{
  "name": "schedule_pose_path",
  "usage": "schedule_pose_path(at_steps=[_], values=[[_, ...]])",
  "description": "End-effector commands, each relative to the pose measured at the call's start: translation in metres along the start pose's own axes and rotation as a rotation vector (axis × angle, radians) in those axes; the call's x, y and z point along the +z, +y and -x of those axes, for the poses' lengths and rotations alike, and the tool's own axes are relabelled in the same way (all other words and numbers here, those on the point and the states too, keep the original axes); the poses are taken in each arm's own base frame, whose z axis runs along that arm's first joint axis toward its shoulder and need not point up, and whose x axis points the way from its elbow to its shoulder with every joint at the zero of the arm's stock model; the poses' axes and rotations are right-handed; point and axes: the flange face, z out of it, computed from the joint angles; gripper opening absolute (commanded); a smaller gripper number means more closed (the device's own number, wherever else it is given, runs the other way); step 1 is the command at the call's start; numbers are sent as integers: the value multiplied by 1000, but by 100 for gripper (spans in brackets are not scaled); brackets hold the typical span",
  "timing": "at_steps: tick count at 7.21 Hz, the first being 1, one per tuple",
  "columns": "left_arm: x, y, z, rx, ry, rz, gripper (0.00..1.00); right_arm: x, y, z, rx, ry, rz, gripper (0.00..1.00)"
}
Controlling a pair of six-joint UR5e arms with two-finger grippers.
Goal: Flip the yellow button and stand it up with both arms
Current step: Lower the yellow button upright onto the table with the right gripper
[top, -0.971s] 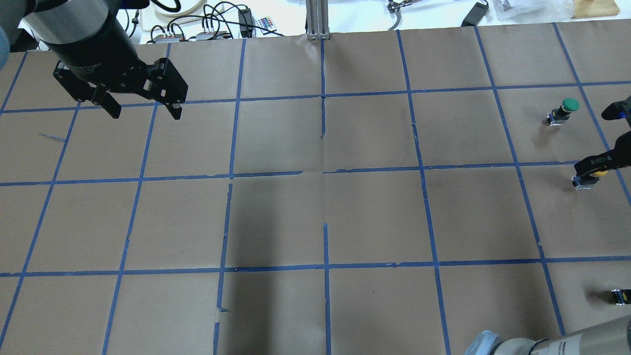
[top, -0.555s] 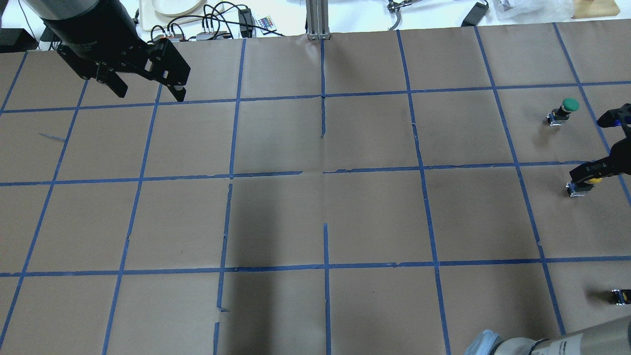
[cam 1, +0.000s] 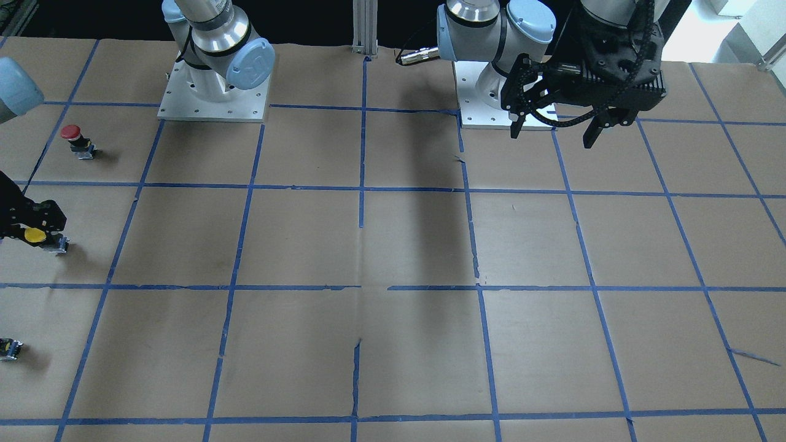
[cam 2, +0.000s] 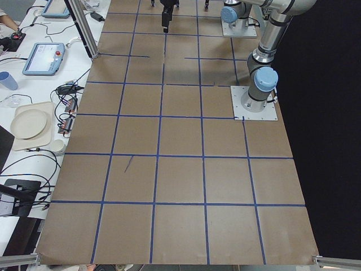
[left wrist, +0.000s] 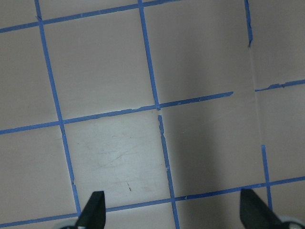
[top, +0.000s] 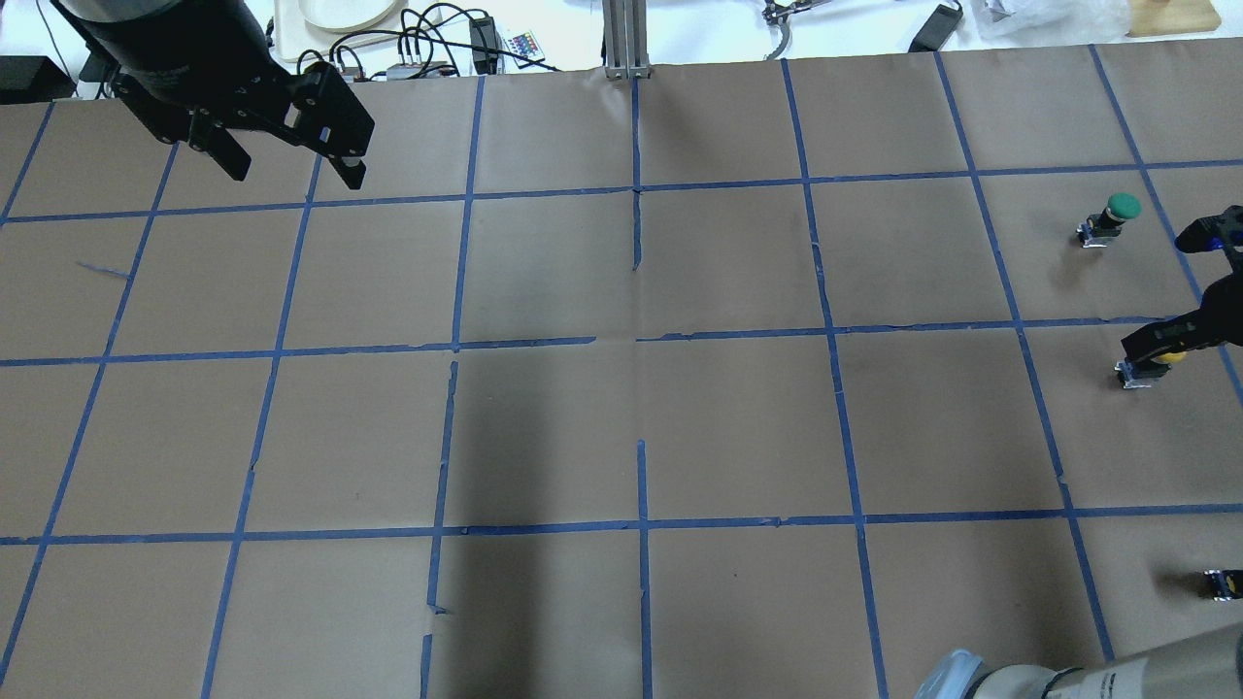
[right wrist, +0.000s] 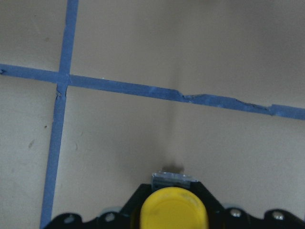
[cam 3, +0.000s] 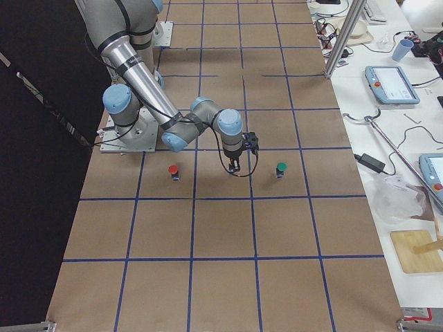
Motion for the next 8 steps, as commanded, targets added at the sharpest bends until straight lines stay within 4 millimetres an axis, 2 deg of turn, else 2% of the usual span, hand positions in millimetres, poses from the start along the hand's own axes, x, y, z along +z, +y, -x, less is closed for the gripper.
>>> schedule_pose_path(at_steps=[1, 2, 5, 6, 8], values=[[2, 0, 0, -3, 2, 3, 99, 1, 0, 0, 3, -1, 2, 59], [3, 0, 0, -3, 2, 5, 99, 1, 1, -1, 8, 0, 3, 67], [3, 0, 0, -5, 5, 5, 99, -3, 1, -2, 11, 9, 14, 81], [3, 0, 0, -5, 3, 5, 99, -12, 3, -1, 10, 28, 18, 86], [3, 0, 0, -5, 4, 6, 99, -55, 13, 14, 73, 39, 63, 91]])
